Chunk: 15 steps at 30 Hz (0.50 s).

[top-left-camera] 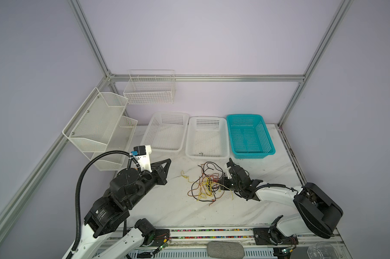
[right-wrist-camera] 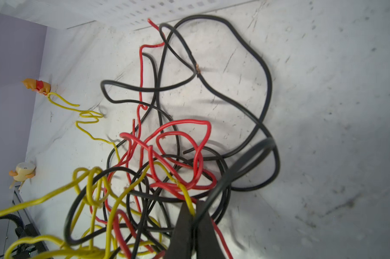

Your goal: Untangle the cables

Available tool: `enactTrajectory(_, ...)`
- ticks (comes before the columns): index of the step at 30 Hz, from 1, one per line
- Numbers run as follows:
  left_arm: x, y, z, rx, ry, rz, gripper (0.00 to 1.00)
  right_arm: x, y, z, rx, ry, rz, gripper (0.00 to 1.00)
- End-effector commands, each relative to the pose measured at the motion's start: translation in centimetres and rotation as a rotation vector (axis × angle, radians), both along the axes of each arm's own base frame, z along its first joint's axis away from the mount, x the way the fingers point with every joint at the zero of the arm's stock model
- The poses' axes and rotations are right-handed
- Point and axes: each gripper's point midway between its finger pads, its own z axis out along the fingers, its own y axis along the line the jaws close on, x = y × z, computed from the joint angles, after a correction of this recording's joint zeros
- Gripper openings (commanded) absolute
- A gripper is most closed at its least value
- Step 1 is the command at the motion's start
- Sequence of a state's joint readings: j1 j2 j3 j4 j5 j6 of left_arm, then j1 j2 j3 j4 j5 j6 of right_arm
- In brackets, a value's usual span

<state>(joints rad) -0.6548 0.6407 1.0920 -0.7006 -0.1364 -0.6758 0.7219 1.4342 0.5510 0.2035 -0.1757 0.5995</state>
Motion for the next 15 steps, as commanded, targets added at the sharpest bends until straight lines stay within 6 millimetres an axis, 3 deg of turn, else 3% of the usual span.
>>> enactTrajectory(1, 0.8, -1.8, -1.8, 0.052, 0.051, -0.064, 0.0, 0.1, 0.5, 2.1, 0.039, -0.066, 0.046, 0.0)
enactTrajectory(4, 1.6, -4.2, -5.7, 0.034, 0.147, -0.129, 0.04, 0.2, 0.8, 4.4, 0.075, -0.127, 0.065, 0.0)
enactTrajectory(7, 1.9, -7.0, -10.1, 0.003, 0.256, -0.218, 0.29, 0.1, 1.2, 5.2, 0.096, -0.148, 0.094, 0.0)
enactTrajectory(9, 1.9, -8.4, -12.7, 0.003, 0.327, -0.269, 0.4, 0.0, 1.4, 5.4, 0.106, -0.151, 0.105, 0.0)
enactTrajectory(11, 1.7, -9.3, -15.3, 0.015, 0.385, -0.306, 0.45, -0.1, 1.6, 5.4, 0.114, -0.152, 0.115, 0.0)
enactTrajectory(15, 0.6, -11.3, -18.3, 0.022, 0.441, -0.413, 0.5, -0.1, 1.9, 5.9, 0.133, -0.164, 0.127, 0.0)
